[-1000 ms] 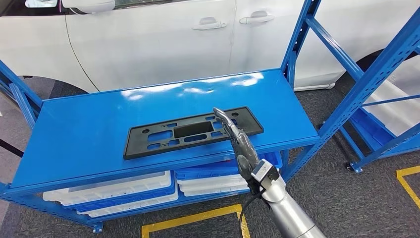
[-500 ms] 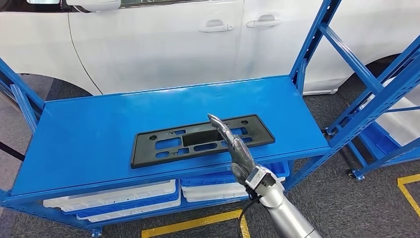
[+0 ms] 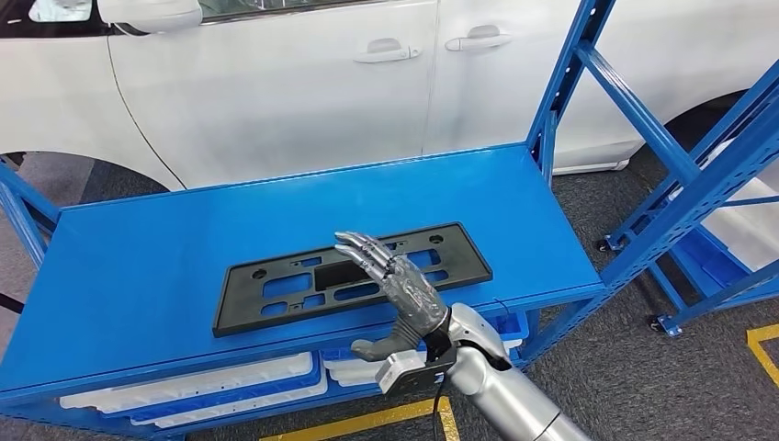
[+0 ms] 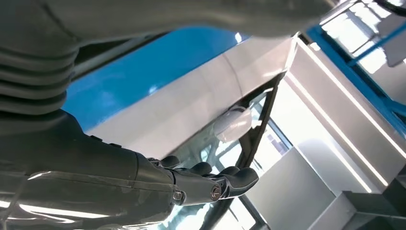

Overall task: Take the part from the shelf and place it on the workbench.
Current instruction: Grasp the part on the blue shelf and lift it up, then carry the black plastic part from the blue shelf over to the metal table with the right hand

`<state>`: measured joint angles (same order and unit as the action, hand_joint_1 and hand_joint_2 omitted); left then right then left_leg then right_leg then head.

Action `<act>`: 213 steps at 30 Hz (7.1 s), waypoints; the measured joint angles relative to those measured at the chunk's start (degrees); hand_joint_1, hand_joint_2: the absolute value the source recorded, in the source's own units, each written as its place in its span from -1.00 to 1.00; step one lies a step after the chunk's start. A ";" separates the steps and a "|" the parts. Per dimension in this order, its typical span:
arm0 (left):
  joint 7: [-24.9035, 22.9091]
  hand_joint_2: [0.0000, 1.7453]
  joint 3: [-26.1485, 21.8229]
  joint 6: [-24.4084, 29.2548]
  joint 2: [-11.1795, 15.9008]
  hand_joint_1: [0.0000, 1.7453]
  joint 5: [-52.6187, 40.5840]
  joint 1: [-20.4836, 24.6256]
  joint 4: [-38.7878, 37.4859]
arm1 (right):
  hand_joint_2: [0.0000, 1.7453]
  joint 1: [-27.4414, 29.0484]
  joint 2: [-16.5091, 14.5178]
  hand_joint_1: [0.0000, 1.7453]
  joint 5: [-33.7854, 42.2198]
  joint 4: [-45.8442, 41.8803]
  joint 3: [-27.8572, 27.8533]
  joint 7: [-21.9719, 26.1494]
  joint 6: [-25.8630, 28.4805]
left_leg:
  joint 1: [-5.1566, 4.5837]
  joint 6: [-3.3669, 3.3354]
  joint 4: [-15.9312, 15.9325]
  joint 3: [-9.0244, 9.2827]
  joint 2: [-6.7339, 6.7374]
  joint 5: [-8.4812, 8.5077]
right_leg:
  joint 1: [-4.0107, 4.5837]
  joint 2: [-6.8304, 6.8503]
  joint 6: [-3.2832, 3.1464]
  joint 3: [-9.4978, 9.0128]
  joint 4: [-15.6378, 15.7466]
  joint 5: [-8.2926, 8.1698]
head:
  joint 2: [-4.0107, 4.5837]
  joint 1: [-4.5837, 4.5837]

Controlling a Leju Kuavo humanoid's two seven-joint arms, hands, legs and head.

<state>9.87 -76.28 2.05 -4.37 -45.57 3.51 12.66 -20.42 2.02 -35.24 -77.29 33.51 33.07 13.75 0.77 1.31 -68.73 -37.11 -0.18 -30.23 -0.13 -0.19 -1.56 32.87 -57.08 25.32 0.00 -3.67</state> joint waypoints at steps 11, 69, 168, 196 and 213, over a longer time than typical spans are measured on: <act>0.33 -1.00 0.32 -0.70 0.10 -1.00 -0.88 0.15 0.00 | 1.00 -1.70 -0.05 -1.00 -16.82 2.55 5.07 -6.54 12.20 | 0.16 -2.66 11.55 4.64 -0.02 4.88 | -0.07 -0.10 2.85 5.19 -12.53 7.26 | 0.00 0.02; 1.95 -1.00 1.03 0.14 0.27 -1.00 -3.08 -0.02 0.00 | 1.00 -8.65 -9.27 -1.00 -44.36 26.25 16.17 -21.34 25.94 | 0.39 -1.71 10.43 3.82 -0.21 4.66 | -0.03 -0.11 2.33 0.89 -2.60 2.01 | 0.00 0.01; 12.94 1.00 2.43 -3.69 1.58 -1.00 -5.57 0.78 0.00 | 1.00 -2.89 -4.65 1.00 9.32 -14.99 -5.71 4.47 23.42 | 0.46 -2.27 10.03 3.61 -0.28 4.40 | -0.15 0.14 2.96 7.54 -14.46 5.35 | 0.00 0.00; 9.93 1.00 1.36 -4.23 1.03 -1.00 -5.17 1.74 -0.02 | 1.00 7.12 -1.16 1.00 49.86 -30.34 -0.43 4.23 -34.39 | 0.16 -2.48 11.30 4.45 -0.16 4.84 | -0.19 0.13 2.84 7.45 -15.65 7.90 | 0.00 0.01; 7.26 1.00 1.20 -4.48 1.04 -1.00 -5.07 1.39 -0.02 | 1.00 9.17 -1.77 1.00 50.67 -29.99 1.06 4.45 -39.45 | 0.23 0.51 -4.64 -1.06 -0.14 -3.90 | -0.04 0.49 -0.15 1.38 -0.46 -0.71 | 0.00 0.00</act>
<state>17.13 -75.08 -2.43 -3.32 -50.64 4.90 12.63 -11.25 0.25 15.43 -107.28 34.57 37.52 -25.69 1.00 1.82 -73.37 -38.17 -0.32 -34.13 -0.16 0.30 -1.71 34.25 -57.55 24.61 0.00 -3.67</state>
